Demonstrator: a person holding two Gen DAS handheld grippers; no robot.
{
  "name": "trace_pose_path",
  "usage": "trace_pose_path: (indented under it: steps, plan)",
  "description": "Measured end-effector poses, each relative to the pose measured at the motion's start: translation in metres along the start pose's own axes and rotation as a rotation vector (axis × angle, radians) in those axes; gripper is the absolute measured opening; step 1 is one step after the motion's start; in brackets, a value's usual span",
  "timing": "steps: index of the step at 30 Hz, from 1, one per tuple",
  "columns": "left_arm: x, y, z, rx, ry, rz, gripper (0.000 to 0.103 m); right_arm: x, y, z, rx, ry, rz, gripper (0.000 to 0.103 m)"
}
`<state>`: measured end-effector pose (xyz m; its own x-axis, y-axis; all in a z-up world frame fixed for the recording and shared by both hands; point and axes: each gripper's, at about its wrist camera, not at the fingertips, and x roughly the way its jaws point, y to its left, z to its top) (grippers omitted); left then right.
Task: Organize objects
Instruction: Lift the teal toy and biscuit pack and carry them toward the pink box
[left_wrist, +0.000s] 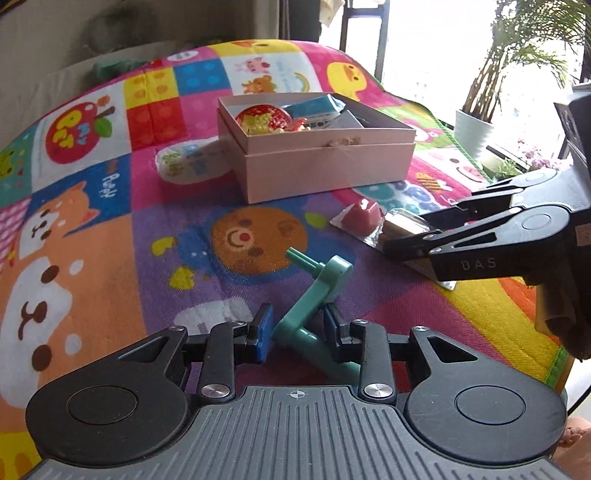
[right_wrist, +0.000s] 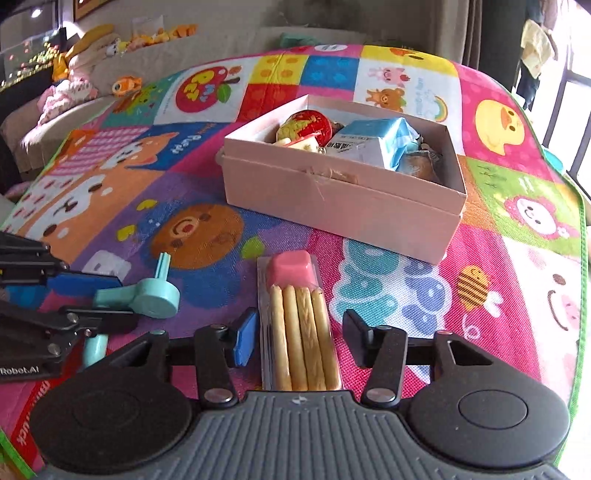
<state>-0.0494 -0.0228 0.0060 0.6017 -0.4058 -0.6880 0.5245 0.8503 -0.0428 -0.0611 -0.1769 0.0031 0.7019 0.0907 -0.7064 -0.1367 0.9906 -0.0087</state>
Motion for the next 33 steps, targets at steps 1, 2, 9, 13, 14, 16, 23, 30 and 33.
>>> trace_pose_path:
  steps: [1,2,9,13,14,16,23,30,33]
  plan:
    - [0.001,0.000,0.001,-0.009,0.001,0.005,0.034,-0.003,0.001,-0.002,0.000,-0.005,0.007,0.034]
    - [0.001,0.000,0.002,-0.016,0.002,0.010,0.034,-0.006,0.002,-0.004,0.002,-0.007,0.015,0.033]
    - [0.003,-0.006,0.005,-0.020,0.015,0.049,0.034,-0.032,0.001,-0.021,0.035,-0.020,0.056,0.032]
    - [0.004,-0.007,0.007,-0.027,0.037,0.054,0.035,-0.050,-0.003,-0.025,0.075,-0.045,0.096,0.032]
    - [0.004,-0.007,0.007,-0.025,0.038,0.057,0.035,-0.054,-0.003,-0.025,0.077,-0.058,0.096,0.032]
    - [0.003,-0.011,0.005,-0.005,0.029,0.069,0.035,-0.061,-0.003,-0.026,0.081,-0.079,0.098,0.032]
    - [-0.012,-0.010,-0.003,-0.006,-0.018,0.038,0.027,-0.071,-0.015,-0.031,0.129,-0.109,0.111,0.032]
    - [-0.026,0.003,0.063,-0.048,-0.175,0.038,0.008,-0.077,-0.031,-0.026,0.185,-0.159,0.114,0.032]
    - [-0.030,0.002,0.087,-0.041,-0.246,0.042,0.008,-0.078,-0.035,-0.026,0.202,-0.168,0.104,0.032]
